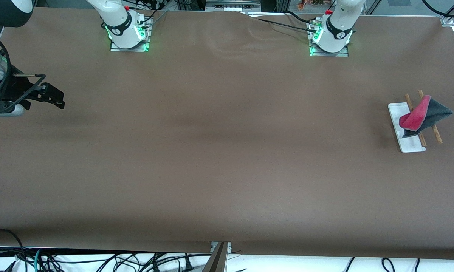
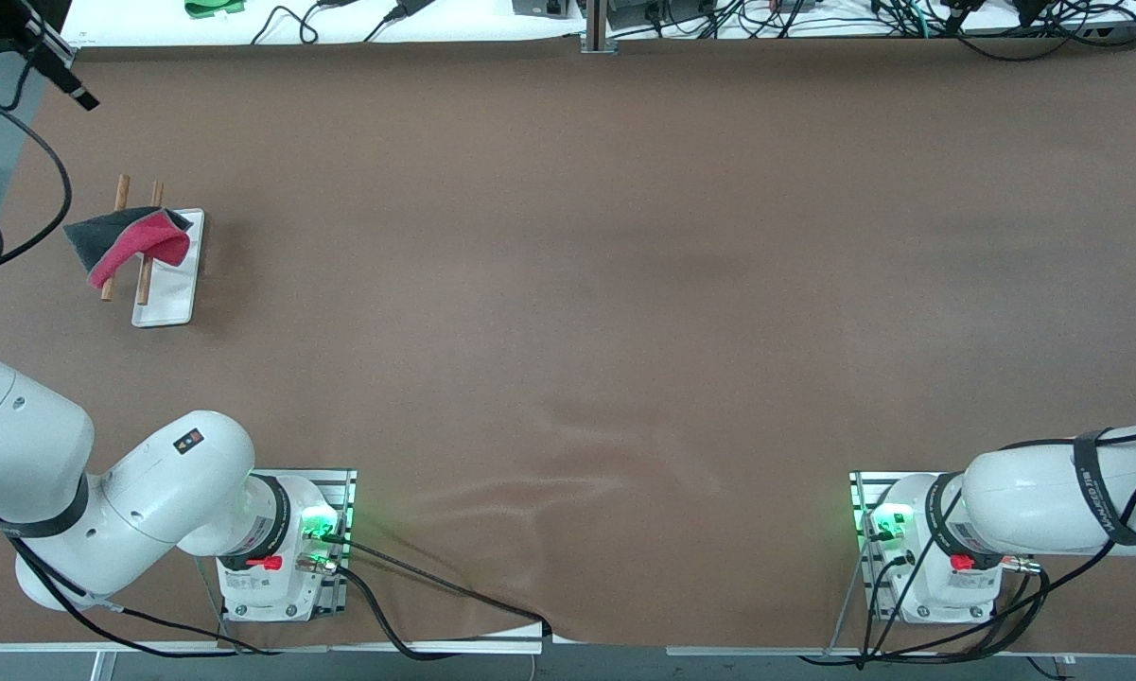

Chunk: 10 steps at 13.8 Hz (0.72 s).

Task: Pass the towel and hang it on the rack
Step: 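Open the left gripper to drape the towel on the rods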

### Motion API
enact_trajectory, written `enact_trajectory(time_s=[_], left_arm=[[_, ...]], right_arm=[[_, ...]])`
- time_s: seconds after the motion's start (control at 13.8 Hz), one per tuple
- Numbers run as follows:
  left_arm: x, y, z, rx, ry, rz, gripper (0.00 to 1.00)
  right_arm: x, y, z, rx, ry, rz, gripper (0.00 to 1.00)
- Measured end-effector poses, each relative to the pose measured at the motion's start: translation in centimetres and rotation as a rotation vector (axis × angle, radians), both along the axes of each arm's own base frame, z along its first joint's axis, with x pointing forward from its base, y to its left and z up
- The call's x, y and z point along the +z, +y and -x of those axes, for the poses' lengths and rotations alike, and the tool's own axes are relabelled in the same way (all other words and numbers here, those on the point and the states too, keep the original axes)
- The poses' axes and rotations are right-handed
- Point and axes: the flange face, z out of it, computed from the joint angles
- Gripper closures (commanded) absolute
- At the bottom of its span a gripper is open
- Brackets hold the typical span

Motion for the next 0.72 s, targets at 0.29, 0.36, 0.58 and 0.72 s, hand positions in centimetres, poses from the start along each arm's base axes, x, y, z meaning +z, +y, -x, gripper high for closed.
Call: enact_trajectory(time_s=[0.29, 0.36, 0.58, 0.72], left_arm=[[1.8, -7.7, -1.3, 0.161, 0.046, -0.047, 0.00], [2.2, -9.0, -1.4, 0.194, 0.051, -0.054, 0.00], [4.0, -13.3, -1.1, 0.289, 0.055, -0.097, 0.00], [5.2, -17.2, -0.3, 0.344, 0.056, -0.141, 0.00]], right_arm=[[0.0, 0.0, 0.0, 0.000, 0.000, 0.000, 0.00], [0.0, 0.0, 0.0, 0.000, 0.000, 0.000, 0.00], [0.0, 0.0, 0.0, 0.000, 0.000, 0.000, 0.00], [0.0, 0.0, 0.0, 0.000, 0.000, 0.000, 0.00]])
